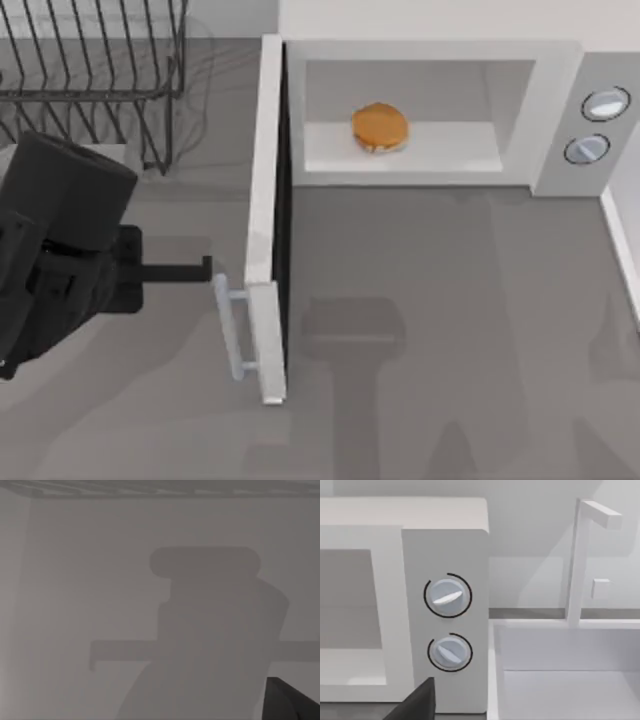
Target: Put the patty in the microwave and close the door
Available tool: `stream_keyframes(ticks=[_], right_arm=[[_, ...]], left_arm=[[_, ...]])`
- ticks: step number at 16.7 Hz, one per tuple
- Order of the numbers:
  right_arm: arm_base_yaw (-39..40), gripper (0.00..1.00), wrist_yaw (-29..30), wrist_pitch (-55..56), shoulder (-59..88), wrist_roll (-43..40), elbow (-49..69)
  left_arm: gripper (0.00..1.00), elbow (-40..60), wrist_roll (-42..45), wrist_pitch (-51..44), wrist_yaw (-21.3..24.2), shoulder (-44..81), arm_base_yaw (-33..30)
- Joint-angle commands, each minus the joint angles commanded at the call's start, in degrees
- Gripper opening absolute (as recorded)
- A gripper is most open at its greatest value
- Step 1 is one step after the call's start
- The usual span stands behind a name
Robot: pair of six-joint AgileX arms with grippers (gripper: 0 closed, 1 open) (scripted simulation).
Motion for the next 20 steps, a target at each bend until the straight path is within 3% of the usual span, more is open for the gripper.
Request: stream_keyframes(ticks=[9, 13, 15, 20], right_arm=[[0.0, 1.00, 0.0, 0.0, 0.0, 0.0, 0.0], [0.0, 1.00, 0.0, 0.0, 0.0, 0.0, 0.0], [0.0, 1.00, 0.0, 0.0, 0.0, 0.0, 0.0], [0.0, 1.00, 0.0, 0.0, 0.0, 0.0, 0.0]], left_arm=[[0.00, -14.7, 0.3, 23.3, 0.2, 6.4, 0.1], [0.00, -15.3, 0.3, 23.9, 0.2, 6.8, 0.1], [0.00, -10.5, -0.1, 22.8, 0.6, 4.2, -3.2], [0.00, -3.3, -6.9, 21.5, -5.3, 13.1, -11.2]])
